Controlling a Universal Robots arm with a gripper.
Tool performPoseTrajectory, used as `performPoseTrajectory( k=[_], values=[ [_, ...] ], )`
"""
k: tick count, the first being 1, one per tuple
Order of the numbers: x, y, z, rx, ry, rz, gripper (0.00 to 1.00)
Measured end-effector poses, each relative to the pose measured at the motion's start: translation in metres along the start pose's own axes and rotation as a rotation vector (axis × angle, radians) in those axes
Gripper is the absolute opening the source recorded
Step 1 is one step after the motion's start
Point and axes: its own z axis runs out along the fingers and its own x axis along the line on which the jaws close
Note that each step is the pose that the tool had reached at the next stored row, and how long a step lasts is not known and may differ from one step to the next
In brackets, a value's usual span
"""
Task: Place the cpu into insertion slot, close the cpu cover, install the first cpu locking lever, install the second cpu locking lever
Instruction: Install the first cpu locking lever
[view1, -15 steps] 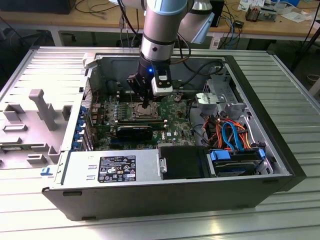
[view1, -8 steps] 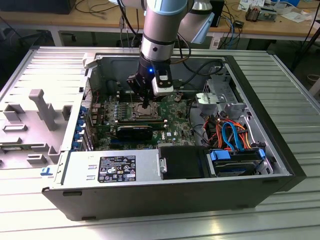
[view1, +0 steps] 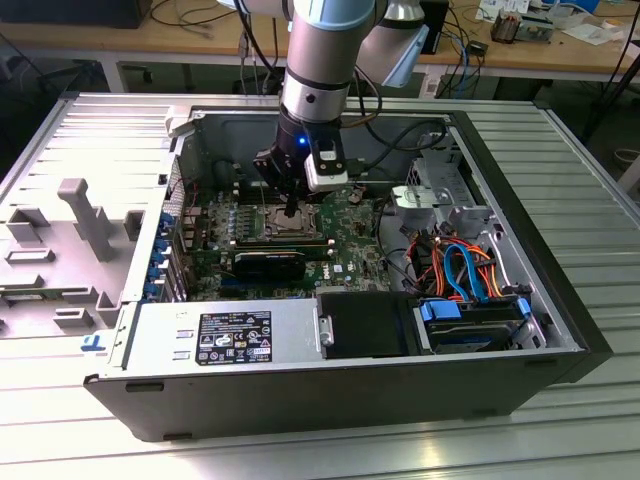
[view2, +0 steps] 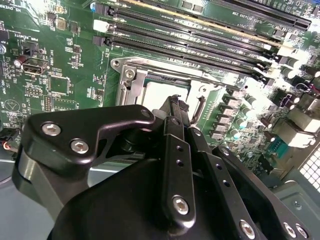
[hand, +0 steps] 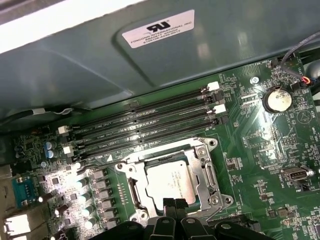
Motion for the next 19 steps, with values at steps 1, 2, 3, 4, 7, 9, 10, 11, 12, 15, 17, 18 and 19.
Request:
performPoseTrajectory(
  k=[1,2,3,4,7,9,10,11,12,15,17,18,19],
  values=[
    [0.0000,0.0000,0.0000,0.0005,-0.0002,-0.005,0.11],
    [0.0000,0.0000,0.0000,0.0009,-0.0003,-0.008,0.11],
    [0.0000,0.0000,0.0000,0.0015,-0.0004,-0.012,0.11],
    [0.0000,0.0000,0.0000,0.0020,-0.0005,-0.016,0.11],
    [0.0000,0.0000,0.0000,0.0028,-0.0008,-0.023,0.11],
    [0.0000,0.0000,0.0000,0.0035,-0.0010,-0.028,0.11],
    [0.0000,0.0000,0.0000,0.0037,-0.0010,-0.030,0.11],
    [0.0000,0.0000,0.0000,0.0043,-0.0012,-0.035,0.11],
    [0.0000,0.0000,0.0000,0.0048,-0.0013,-0.039,0.11],
    [0.0000,0.0000,0.0000,0.0058,-0.0016,-0.047,0.11],
    [0.0000,0.0000,0.0000,0.0063,-0.0017,-0.051,0.11],
    [0.0000,0.0000,0.0000,0.0065,-0.0018,-0.053,0.11],
    [0.0000,0.0000,0.0000,0.0068,-0.0019,-0.055,0.11]
  ],
)
